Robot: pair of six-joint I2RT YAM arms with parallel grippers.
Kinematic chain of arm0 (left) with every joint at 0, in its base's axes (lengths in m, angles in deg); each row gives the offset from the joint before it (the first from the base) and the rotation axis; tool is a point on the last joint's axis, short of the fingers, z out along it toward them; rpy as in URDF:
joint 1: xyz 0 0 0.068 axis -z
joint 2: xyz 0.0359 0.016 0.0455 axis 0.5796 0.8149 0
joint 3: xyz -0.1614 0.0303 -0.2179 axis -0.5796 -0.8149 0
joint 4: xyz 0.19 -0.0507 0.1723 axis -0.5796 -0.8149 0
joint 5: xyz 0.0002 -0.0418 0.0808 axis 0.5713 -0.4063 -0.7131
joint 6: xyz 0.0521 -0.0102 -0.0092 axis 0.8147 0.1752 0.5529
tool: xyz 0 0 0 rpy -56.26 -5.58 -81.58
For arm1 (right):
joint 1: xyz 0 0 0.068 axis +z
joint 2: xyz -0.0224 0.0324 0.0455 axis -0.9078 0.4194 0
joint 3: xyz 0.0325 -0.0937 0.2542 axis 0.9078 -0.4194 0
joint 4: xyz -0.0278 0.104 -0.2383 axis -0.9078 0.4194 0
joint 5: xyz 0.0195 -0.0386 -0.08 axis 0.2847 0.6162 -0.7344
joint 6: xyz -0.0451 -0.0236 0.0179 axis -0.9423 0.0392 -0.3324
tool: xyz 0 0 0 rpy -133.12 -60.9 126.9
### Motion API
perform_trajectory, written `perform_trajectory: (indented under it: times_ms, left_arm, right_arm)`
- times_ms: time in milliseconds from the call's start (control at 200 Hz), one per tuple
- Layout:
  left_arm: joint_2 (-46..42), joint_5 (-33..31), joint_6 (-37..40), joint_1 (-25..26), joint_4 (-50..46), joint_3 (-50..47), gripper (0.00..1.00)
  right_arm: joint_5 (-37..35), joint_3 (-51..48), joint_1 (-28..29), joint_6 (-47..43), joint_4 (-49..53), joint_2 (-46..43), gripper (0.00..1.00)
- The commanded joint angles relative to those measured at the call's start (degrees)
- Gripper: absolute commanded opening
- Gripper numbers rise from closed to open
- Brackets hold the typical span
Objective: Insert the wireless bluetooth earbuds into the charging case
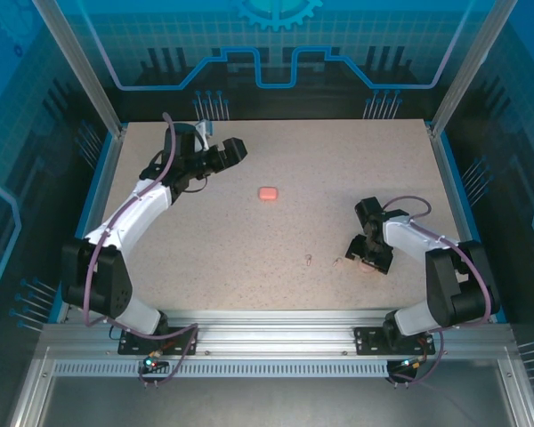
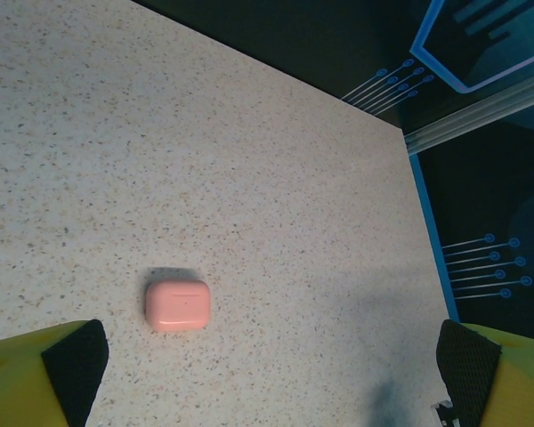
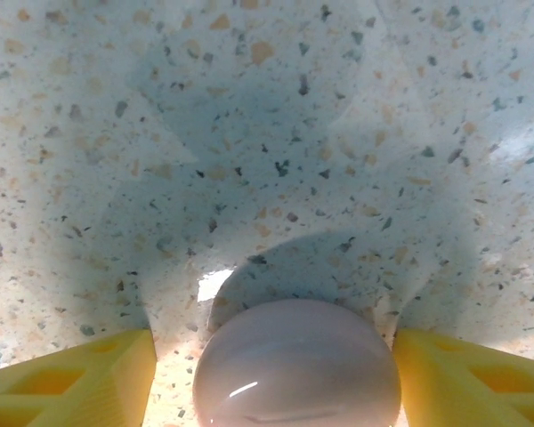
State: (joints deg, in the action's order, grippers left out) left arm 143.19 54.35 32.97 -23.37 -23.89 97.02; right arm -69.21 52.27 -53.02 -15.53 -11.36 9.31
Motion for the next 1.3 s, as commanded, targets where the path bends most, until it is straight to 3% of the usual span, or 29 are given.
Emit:
perform_trajectory:
  times_ms: [0,225,450,645,810,1050,1295]
  left_arm:
    - [-1.6,2.6,-0.1,0.0,0.0,0.6,0.99]
    - [-2.0,5.9,1.7,-0.3,-0.3,1.2,0.99]
    - [-0.7,9.7,3.6,-0.7,-2.3,3.5,0.99]
    - [-0.5,8.4,1.5,-0.8,-2.1,2.8,0.99]
    - [-0.9,6.9,-3.8,-0.7,3.5,-2.2,0.99]
    - [-0.9,5.6,-7.8,-0.7,8.9,-10.6,0.99]
    - [-4.4,6.1,-12.1,-0.6,25.5,-25.6,0.99]
  right_arm:
    - [-0.9,-1.1,-1.1,0.2,0.6,-0.5,0.69]
    - [-1.3,-1.5,-2.0,-0.7,0.1,-0.8,0.61]
    - [0.7,-1.7,-3.2,-1.9,-0.9,-2.2,0.41]
    - [1.9,0.9,-3.3,-3.2,1.3,-8.0,0.4]
    - [6.0,6.4,-2.6,-4.4,2.2,-10.4,0.4]
    - [6.0,20.7,7.1,-0.9,2.5,0.5,0.41]
    - [6.4,35.8,16.2,6.1,2.1,18.1,0.41]
